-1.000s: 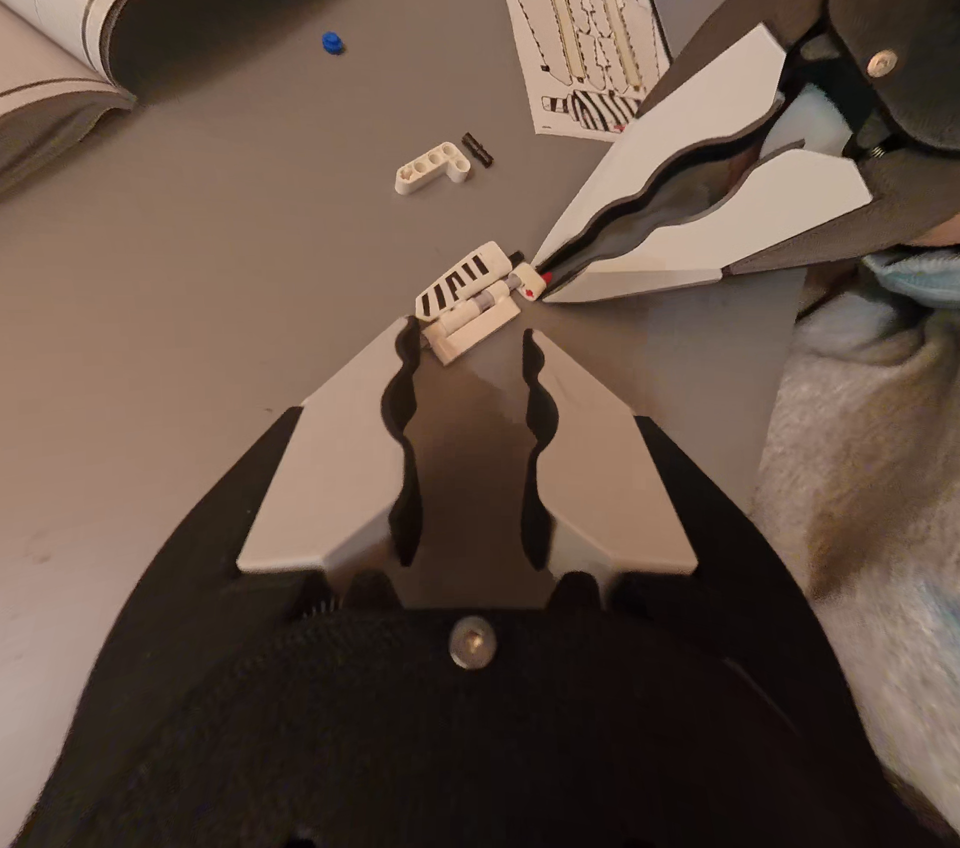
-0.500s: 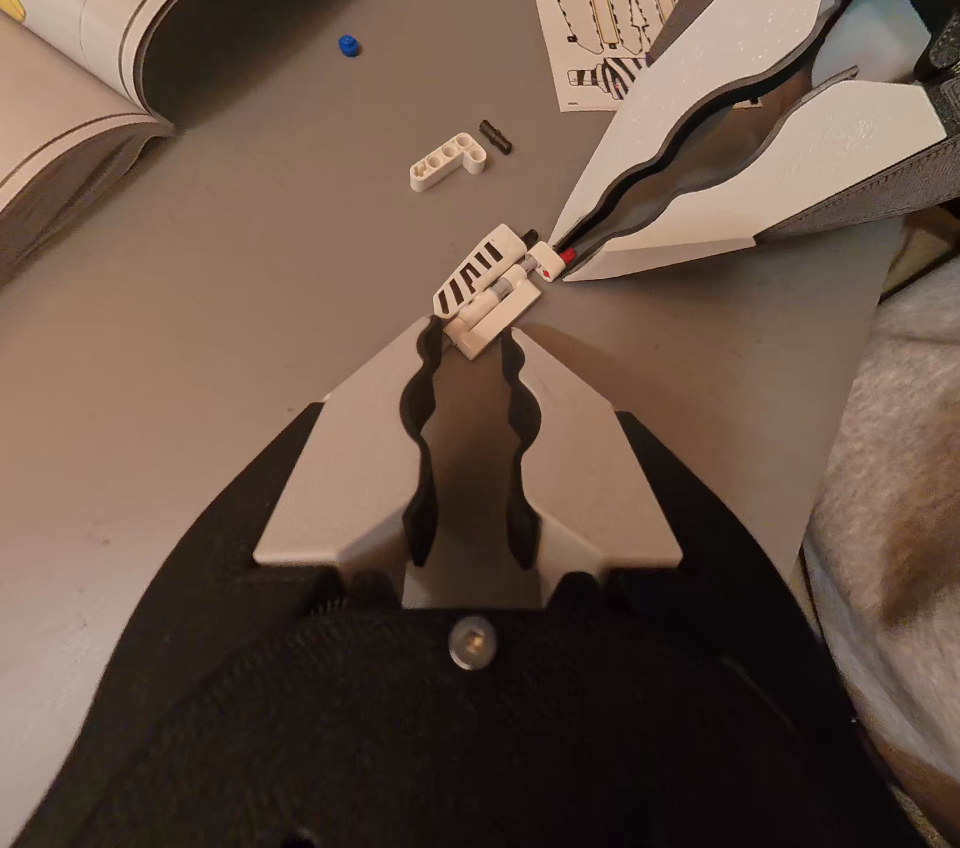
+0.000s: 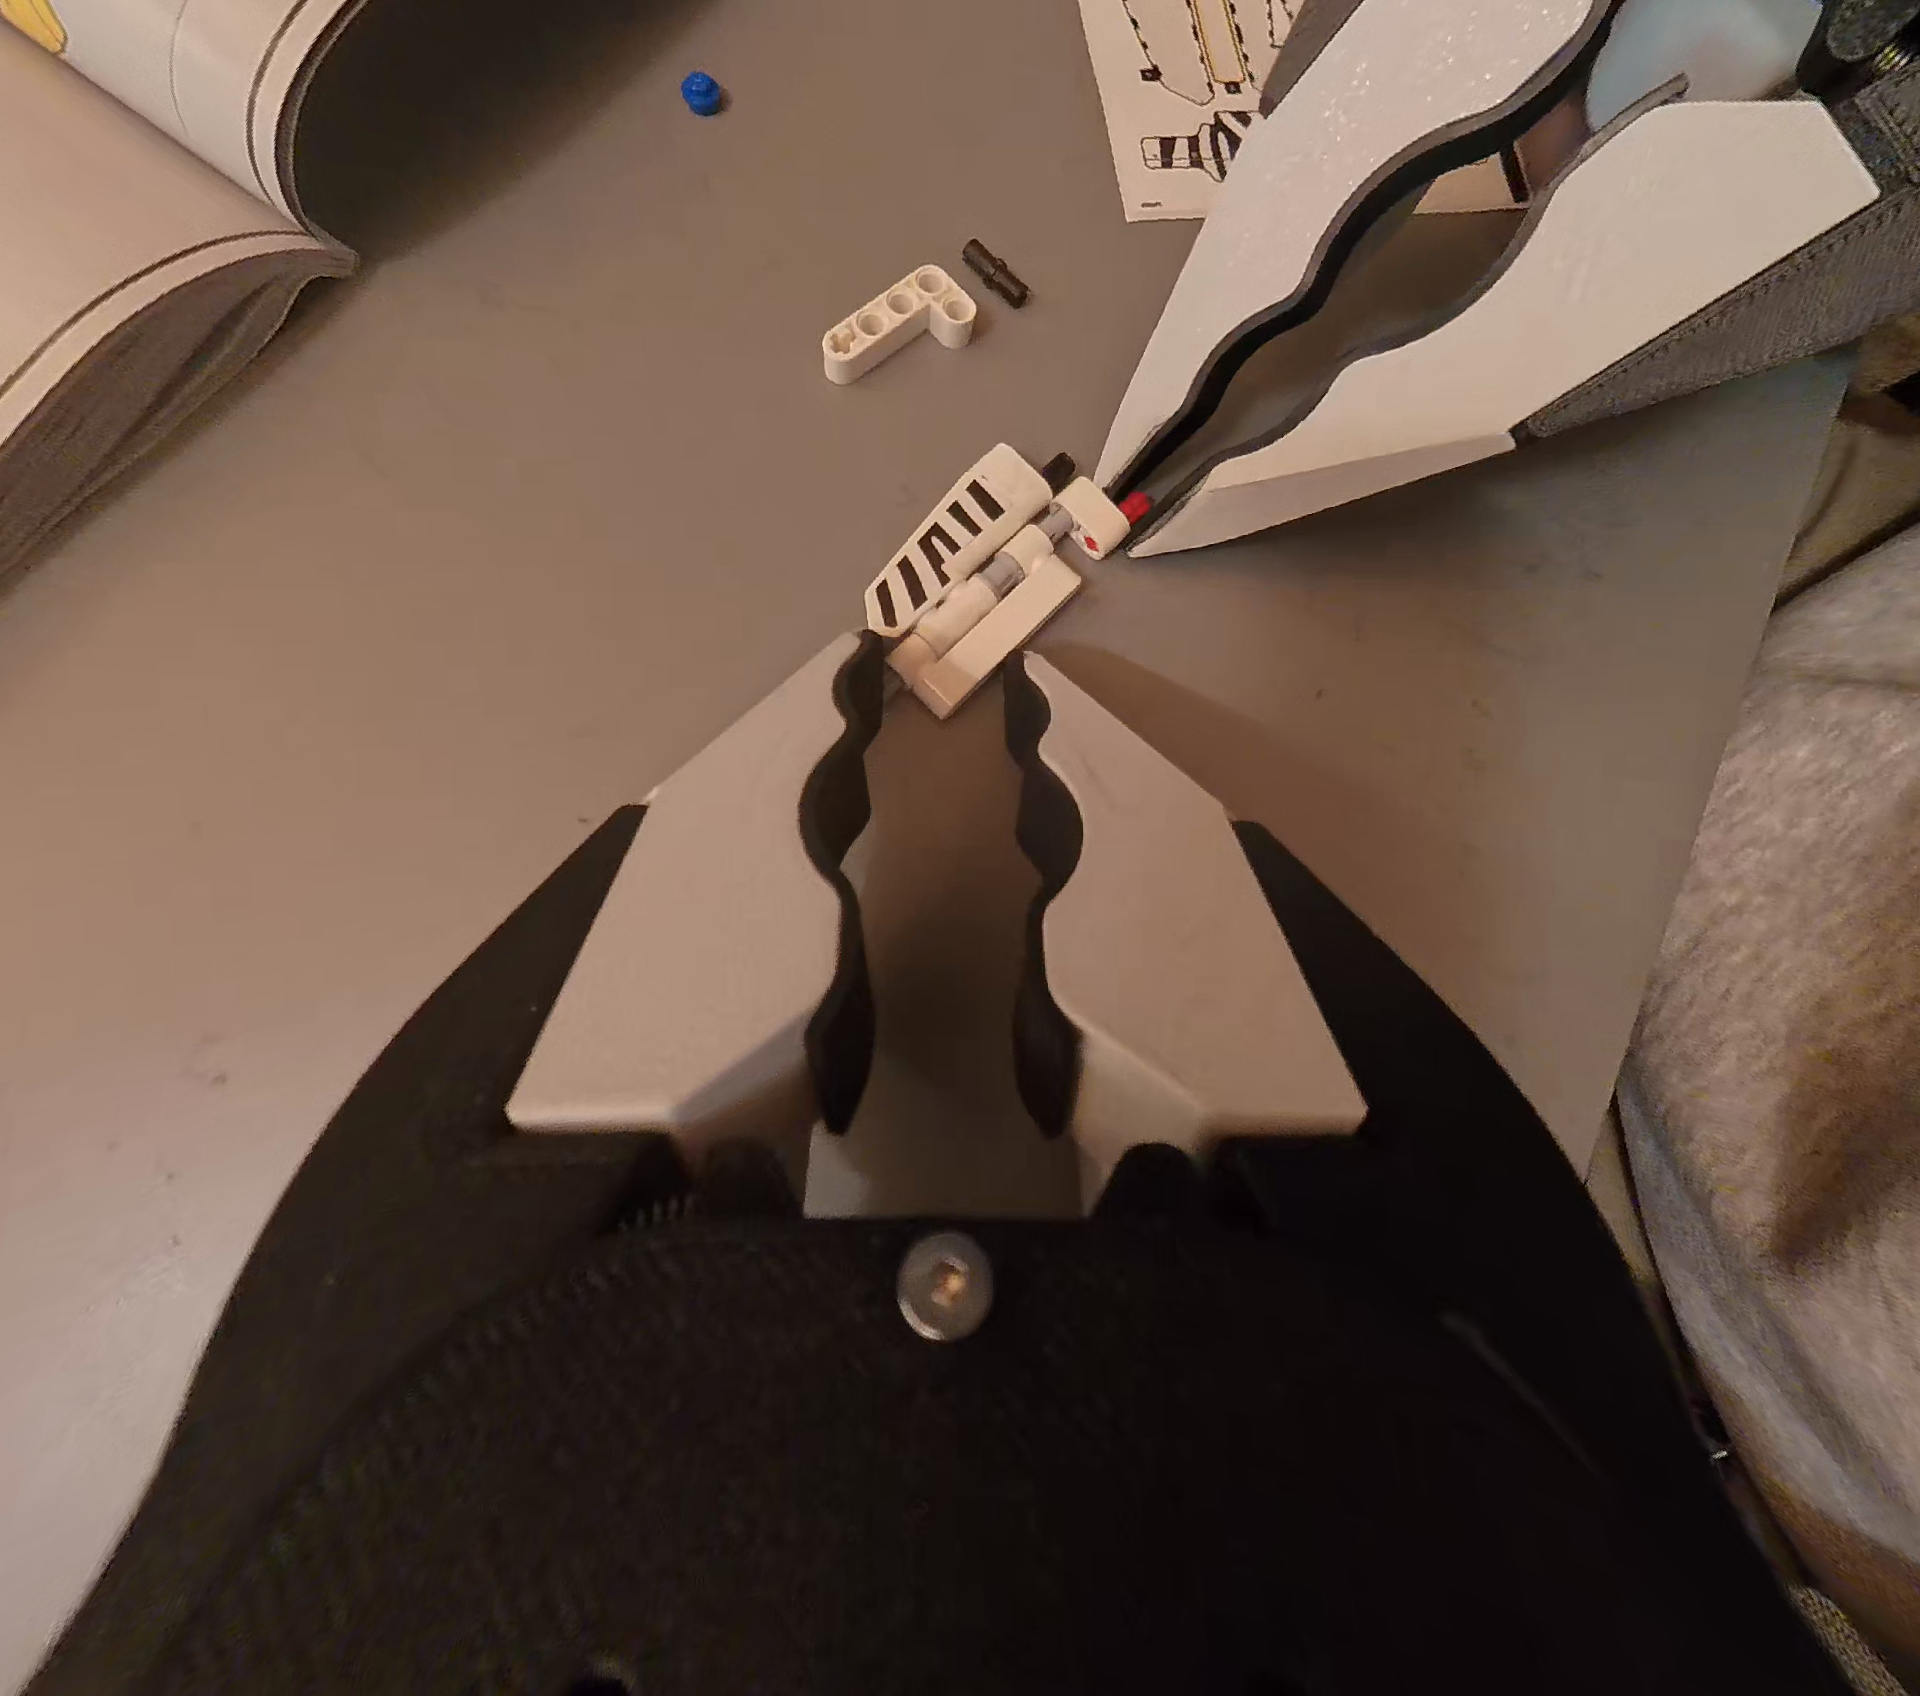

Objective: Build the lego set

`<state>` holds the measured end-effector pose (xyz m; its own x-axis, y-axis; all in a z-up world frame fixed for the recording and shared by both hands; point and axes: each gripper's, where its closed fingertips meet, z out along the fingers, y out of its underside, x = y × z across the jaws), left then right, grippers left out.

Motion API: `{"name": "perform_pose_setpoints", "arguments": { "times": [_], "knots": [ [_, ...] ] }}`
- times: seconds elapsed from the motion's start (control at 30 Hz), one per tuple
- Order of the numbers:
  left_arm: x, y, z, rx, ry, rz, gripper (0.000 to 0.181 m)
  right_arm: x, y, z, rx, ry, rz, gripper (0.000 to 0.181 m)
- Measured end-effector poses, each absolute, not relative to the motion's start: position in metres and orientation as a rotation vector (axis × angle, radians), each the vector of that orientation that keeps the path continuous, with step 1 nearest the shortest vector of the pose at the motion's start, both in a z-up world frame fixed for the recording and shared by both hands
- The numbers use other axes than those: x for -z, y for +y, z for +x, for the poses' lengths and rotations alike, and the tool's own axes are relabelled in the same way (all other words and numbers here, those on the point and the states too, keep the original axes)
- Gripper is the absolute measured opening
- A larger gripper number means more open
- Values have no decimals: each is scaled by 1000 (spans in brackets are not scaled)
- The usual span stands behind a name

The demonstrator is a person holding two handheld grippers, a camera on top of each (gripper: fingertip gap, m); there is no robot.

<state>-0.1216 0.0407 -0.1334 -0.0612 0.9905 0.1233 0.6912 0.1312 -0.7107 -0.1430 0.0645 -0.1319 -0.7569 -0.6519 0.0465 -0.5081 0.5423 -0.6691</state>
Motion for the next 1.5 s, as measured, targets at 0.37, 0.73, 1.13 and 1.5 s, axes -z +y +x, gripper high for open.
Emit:
{"name": "perform_pose_setpoints", "arguments": {
  "times": [0.37,0.73,1.13,1.5],
  "knots": [
    [133,44,-122,-614,-1791,-1622,24,131,62,-147,1040,2586,-954,10],
    [126,38,-131,-666,-1725,-1645,52,131,61,-149,1024,2548,-885,17],
    [133,45,-131,-551,-1675,-1712,30,131,55,-149,1043,2511,-886,11],
    [133,45,-131,-584,-1679,-1733,29,131,55,-148,1072,2483,-959,7]
  ]
}}
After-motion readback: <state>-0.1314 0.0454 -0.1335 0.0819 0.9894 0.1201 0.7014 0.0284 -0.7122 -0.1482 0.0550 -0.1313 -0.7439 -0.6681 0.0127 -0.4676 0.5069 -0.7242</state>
